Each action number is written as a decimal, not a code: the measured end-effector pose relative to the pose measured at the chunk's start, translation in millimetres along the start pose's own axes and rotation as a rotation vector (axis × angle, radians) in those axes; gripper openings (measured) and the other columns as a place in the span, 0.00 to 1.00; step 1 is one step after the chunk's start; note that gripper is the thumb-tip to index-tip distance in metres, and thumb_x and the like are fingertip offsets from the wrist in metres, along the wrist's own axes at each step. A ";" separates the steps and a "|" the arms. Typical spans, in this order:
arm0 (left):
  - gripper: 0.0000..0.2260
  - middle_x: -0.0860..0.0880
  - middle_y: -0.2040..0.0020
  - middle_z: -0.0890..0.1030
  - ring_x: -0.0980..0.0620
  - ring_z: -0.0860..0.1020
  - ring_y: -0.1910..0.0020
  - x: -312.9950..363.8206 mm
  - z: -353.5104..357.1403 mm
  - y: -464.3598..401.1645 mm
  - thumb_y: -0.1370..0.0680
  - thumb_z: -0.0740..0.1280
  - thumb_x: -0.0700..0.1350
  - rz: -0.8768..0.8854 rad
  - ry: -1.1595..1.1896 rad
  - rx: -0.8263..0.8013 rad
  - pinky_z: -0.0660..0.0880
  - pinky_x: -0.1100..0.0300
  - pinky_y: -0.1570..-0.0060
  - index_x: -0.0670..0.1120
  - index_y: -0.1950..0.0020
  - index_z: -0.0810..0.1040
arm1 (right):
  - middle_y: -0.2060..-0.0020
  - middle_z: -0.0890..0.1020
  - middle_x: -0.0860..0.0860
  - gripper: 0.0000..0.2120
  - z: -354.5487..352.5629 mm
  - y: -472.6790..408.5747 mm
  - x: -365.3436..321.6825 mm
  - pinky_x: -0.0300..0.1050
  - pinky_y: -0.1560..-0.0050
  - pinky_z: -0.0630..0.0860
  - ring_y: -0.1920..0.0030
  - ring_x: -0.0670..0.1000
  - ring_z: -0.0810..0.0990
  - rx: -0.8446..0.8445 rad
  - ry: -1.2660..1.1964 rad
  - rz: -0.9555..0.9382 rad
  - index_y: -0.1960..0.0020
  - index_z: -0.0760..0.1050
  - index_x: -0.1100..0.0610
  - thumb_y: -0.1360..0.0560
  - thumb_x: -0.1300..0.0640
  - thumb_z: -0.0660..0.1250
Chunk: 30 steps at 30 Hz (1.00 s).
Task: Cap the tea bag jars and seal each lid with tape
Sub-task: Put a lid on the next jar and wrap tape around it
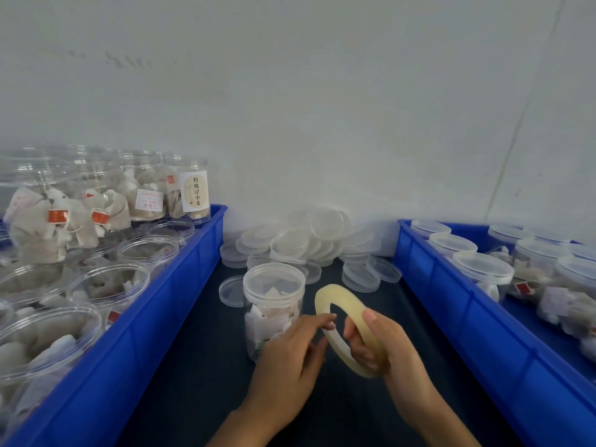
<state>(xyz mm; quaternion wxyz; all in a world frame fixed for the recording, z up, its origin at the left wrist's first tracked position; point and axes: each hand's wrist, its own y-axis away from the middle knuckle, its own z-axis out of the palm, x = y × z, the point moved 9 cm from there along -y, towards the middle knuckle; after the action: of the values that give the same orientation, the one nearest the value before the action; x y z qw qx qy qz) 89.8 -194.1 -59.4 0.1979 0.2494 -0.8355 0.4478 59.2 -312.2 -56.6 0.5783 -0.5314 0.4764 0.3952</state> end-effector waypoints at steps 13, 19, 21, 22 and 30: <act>0.04 0.56 0.56 0.79 0.58 0.80 0.58 15.6 -20.3 -2.9 0.26 0.72 0.41 0.053 0.145 0.218 0.76 0.69 0.61 0.46 0.53 0.80 | 0.54 0.78 0.52 0.03 27.2 12.0 8.4 0.47 0.58 0.75 0.57 0.49 0.78 -0.118 0.516 -0.005 0.49 0.64 0.54 0.20 0.61 0.57; 0.06 0.56 0.61 0.79 0.56 0.80 0.61 6.9 -19.2 -4.6 0.26 0.72 0.35 0.019 0.154 0.217 0.77 0.66 0.65 0.44 0.57 0.80 | 0.62 0.76 0.52 0.12 32.8 11.2 13.2 0.44 0.60 0.74 0.56 0.47 0.76 -0.131 0.729 -0.031 0.51 0.61 0.46 0.22 0.63 0.56; 0.08 0.56 0.62 0.79 0.56 0.79 0.62 4.9 -16.8 -5.0 0.26 0.71 0.33 0.010 0.124 0.190 0.76 0.66 0.64 0.45 0.58 0.79 | 0.62 0.76 0.52 0.12 33.8 11.0 19.2 0.43 0.60 0.74 0.56 0.48 0.75 -0.141 0.748 -0.012 0.51 0.60 0.46 0.22 0.63 0.56; 0.08 0.56 0.62 0.78 0.56 0.79 0.61 4.0 -15.3 -5.1 0.26 0.71 0.32 0.004 0.106 0.176 0.76 0.67 0.62 0.45 0.58 0.79 | 0.62 0.75 0.53 0.12 33.6 10.8 21.2 0.43 0.61 0.73 0.56 0.48 0.75 -0.139 0.763 -0.007 0.52 0.60 0.47 0.22 0.63 0.56; 0.05 0.57 0.59 0.71 0.58 0.71 0.61 6.8 -8.9 -1.3 0.25 0.63 0.36 0.027 -0.039 0.175 0.71 0.62 0.62 0.45 0.58 0.72 | 0.60 0.75 0.54 0.07 36.3 11.4 18.6 0.50 0.64 0.71 0.65 0.46 0.71 -0.109 0.647 0.034 0.50 0.64 0.56 0.23 0.67 0.56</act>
<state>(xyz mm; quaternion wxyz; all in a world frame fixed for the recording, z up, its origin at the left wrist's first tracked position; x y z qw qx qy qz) 86.1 -188.9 -50.1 0.1528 0.2631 -0.8001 0.5169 57.3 -275.7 -78.1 0.3610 -0.6516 0.6224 0.2402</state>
